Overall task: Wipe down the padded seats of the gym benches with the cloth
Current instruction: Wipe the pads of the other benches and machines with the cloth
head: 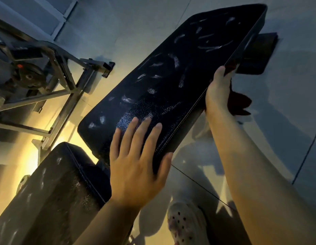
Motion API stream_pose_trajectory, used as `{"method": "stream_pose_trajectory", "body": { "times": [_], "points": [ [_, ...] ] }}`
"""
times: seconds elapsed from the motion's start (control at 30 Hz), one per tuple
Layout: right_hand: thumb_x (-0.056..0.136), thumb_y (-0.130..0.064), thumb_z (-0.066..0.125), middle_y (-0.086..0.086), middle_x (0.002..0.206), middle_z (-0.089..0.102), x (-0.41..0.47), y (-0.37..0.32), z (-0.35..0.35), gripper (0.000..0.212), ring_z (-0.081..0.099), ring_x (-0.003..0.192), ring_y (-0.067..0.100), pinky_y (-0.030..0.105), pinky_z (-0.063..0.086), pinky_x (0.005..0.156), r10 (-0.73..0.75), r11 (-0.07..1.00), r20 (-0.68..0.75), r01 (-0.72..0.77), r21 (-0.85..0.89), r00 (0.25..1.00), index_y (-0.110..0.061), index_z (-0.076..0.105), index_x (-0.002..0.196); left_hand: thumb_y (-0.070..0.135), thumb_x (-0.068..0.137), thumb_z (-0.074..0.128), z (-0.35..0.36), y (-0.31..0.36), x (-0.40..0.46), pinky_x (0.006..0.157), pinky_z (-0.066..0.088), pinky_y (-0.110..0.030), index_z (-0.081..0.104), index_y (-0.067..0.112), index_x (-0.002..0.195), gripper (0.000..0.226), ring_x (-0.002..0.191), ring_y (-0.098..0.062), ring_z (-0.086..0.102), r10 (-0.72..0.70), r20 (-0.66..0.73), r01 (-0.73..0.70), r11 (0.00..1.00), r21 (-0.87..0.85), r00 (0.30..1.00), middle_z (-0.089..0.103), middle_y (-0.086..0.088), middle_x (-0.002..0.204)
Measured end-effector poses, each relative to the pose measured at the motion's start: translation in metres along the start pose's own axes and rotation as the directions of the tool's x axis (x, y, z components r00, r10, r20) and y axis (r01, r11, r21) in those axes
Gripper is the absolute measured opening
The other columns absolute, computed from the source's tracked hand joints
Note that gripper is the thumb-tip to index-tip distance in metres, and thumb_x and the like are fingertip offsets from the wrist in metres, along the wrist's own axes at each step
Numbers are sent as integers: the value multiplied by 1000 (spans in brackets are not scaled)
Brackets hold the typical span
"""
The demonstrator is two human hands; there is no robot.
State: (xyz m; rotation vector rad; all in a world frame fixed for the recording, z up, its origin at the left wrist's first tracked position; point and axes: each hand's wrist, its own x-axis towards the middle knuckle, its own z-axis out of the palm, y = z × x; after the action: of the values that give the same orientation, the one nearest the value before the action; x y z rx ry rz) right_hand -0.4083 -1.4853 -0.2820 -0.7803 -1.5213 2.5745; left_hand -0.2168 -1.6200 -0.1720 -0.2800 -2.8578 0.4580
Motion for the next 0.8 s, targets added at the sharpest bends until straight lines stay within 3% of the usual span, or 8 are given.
{"method": "stream_pose_trajectory", "body": {
  "times": [0.07, 0.13, 0.2, 0.27, 0.43, 0.57, 0.67, 0.8],
  "points": [
    [104, -42, 26, 4, 158, 29, -25, 0, 0, 58, 30, 143, 18, 35, 23, 120, -12, 1000, 11, 12, -6, 1000, -16, 16, 156, 49, 91, 49, 0, 1, -3, 116, 22, -52, 51, 19, 137, 55, 139, -27, 39, 17, -34, -16, 1000, 19, 999, 52, -6, 142],
    [104, -42, 25, 5, 162, 19, -71, -2, 2, 60, 20, 147, 15, 31, 17, 121, -114, 992, 73, 118, -53, 991, -13, 12, 156, 48, 91, 50, 0, 2, -3, 115, 24, -49, 48, 20, 138, 55, 137, -26, 41, 32, -53, -31, 999, 18, 998, 54, -6, 139],
    [104, -42, 25, 1, 163, 9, -116, 0, 4, 63, 8, 147, 5, 23, 9, 121, -189, 977, 161, 202, -69, 969, -11, 7, 155, 48, 90, 51, 1, 1, -2, 115, 23, -46, 41, 20, 142, 59, 137, -24, 42, 27, -79, -26, 1000, 18, 996, 54, -6, 139],
    [99, -49, 27, -3, 160, 12, -139, 10, 3, 70, 8, 143, -3, 12, 10, 116, -233, 969, 170, 243, -37, 957, -10, 10, 154, 45, 91, 47, 0, 1, -2, 115, 24, -44, 38, 20, 143, 58, 136, -23, 42, 2, -103, -3, 1000, -15, 995, 55, -6, 138],
    [98, -49, 27, 3, 163, 14, -130, 14, 3, 69, 12, 148, 5, 25, 14, 121, -179, 984, 166, 177, 27, 970, -13, 10, 155, 35, 95, 37, -2, 6, -2, 110, 28, -43, 42, 18, 139, 47, 130, -25, 47, -25, -143, 16, 998, -64, 989, 60, -9, 130],
    [88, -57, 29, 7, 162, 20, -41, 5, 2, 83, 22, 147, 19, 41, 20, 121, -18, 998, 72, 13, 62, 997, -15, 9, 157, 35, 95, 37, -1, 7, 0, 109, 28, -40, 46, 18, 136, 45, 126, -24, 49, -10, -147, 4, 999, -44, 989, 63, -8, 125],
    [88, -54, 29, 6, 161, 23, 7, -2, -4, 81, 25, 146, 19, 41, 22, 120, 13, 1000, 33, -13, 9, 999, -14, 12, 156, 37, 96, 36, 0, 6, -1, 110, 26, -39, 45, 19, 136, 45, 126, -24, 48, 0, -128, -4, 1000, -31, 992, 63, -8, 124],
    [98, -54, 26, 3, 162, 20, -36, 21, -15, 71, 19, 148, 15, 41, 19, 121, -28, 998, 130, 35, -53, 991, -15, 14, 156, 39, 96, 36, 0, 7, 0, 112, 25, -42, 44, 19, 138, 48, 130, -27, 45, 17, -103, -17, 1000, 3, 995, 61, -10, 128]
  ]
}}
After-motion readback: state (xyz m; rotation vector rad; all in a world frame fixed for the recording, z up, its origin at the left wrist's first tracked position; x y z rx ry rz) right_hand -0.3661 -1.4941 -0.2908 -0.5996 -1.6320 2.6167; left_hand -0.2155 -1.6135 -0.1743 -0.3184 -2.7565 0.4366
